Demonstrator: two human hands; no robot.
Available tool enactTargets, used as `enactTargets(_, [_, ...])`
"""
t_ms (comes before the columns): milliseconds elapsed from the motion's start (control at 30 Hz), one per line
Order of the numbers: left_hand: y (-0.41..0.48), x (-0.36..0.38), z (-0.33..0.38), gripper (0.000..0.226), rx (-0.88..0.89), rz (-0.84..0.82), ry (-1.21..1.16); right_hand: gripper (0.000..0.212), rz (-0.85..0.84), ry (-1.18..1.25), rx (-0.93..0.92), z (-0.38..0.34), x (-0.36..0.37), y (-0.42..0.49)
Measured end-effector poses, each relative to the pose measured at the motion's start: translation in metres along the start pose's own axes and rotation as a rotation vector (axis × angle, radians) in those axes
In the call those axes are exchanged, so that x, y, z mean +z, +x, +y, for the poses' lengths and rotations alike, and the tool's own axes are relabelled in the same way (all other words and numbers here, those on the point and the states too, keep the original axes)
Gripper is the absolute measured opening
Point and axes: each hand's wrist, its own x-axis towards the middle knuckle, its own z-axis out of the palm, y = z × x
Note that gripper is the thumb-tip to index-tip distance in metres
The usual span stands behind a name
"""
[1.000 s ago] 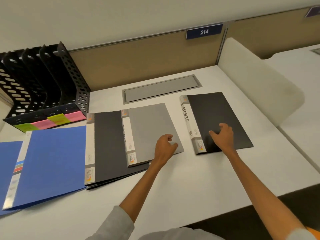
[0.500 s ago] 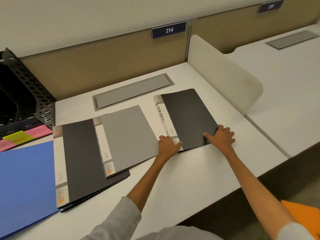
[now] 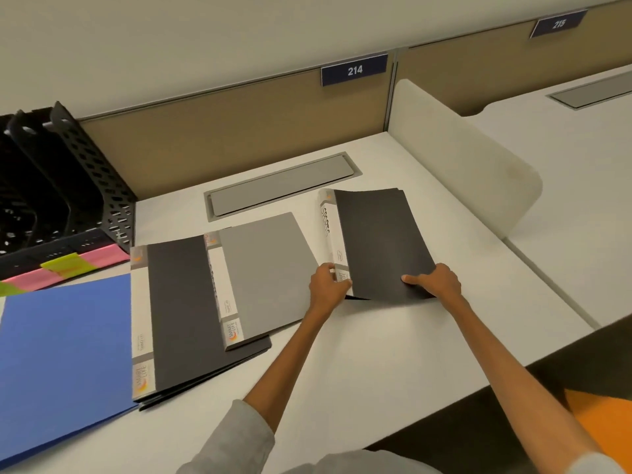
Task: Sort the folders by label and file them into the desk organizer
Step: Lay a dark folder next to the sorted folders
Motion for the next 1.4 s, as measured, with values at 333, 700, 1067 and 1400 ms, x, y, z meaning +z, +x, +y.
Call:
enactTargets(333, [-0.032, -0.039, 0.059, 0.038, 0.161, 0.078, -0.449, 0.058, -0.227, 0.405, -0.121, -0.04, 0.013, -0.015])
enactTargets(700, [-0.061, -0.097, 0.086, 0.06, 0.213, 0.203, -0.589, 0.055, -0.423, 0.62, -0.294, -0.11, 0.042, -0.037])
enactTargets(1067, [-0.072, -0.123, 0.072, 0.065, 0.267, 0.355, -0.479, 0.065, -0.413, 0.573, -0.258, -0.128, 0.099, -0.048])
enactTargets(1400, [-0.063, -0.171, -0.01, 0.057, 0.028, 0.354, -0.552, 0.078, -0.24, 0.449, -0.308, -0.128, 0.122, -0.062])
